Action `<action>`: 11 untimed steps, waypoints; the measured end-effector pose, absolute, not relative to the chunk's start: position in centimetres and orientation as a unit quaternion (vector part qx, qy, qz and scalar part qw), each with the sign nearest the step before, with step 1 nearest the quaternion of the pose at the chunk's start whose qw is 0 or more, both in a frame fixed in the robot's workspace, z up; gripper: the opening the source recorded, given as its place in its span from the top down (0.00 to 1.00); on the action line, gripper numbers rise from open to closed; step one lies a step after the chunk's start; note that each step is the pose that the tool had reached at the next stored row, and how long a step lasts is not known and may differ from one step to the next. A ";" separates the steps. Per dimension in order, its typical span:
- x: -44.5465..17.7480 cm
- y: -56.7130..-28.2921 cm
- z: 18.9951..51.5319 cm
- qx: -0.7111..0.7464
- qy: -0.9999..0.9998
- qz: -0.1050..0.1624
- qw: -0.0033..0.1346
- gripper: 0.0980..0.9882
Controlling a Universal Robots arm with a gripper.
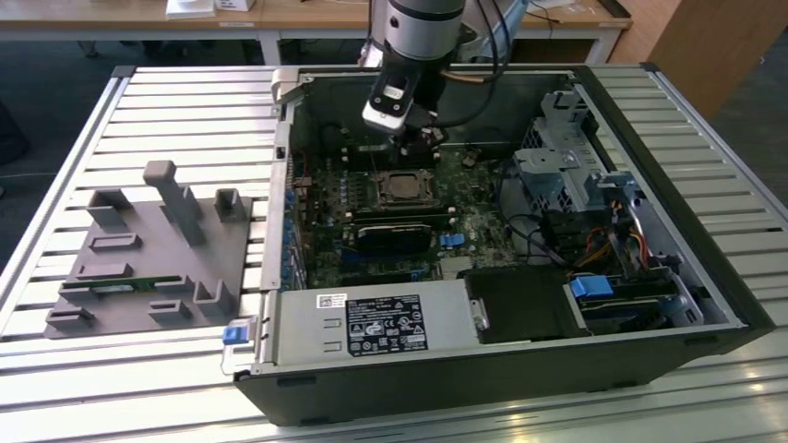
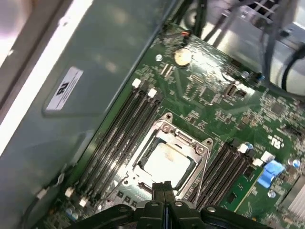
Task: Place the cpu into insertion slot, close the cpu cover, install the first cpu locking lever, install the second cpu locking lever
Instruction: 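Install the first cpu locking lever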
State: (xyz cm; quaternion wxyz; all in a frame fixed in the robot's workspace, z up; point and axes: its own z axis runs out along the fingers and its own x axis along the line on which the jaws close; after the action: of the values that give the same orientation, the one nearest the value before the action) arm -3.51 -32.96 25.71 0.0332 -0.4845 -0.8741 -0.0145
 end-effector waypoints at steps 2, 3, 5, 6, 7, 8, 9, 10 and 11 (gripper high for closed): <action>-3.5 -33.0 25.7 -0.469 -0.883 -0.014 0.033 0.99; -3.5 -33.0 25.7 -0.461 -0.887 -0.014 0.034 0.99; -3.5 -33.0 25.7 -0.446 -0.894 -0.013 0.034 0.99; -3.5 -33.0 25.7 -0.437 -0.899 -0.013 0.034 0.99; -3.5 -33.0 25.7 -0.429 -0.903 -0.012 0.034 0.99; -3.5 -33.0 25.7 -0.420 -0.907 -0.012 0.034 0.99; -3.5 -33.0 25.7 -0.412 -0.910 -0.012 0.034 0.99; -3.5 -33.0 25.7 -0.404 -0.914 -0.011 0.034 0.99; -3.5 -33.0 25.7 -0.396 -0.918 -0.011 0.034 0.99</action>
State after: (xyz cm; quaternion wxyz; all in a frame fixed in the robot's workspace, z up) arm -3.51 -32.96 25.66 0.0345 -0.3958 -0.9176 -0.0112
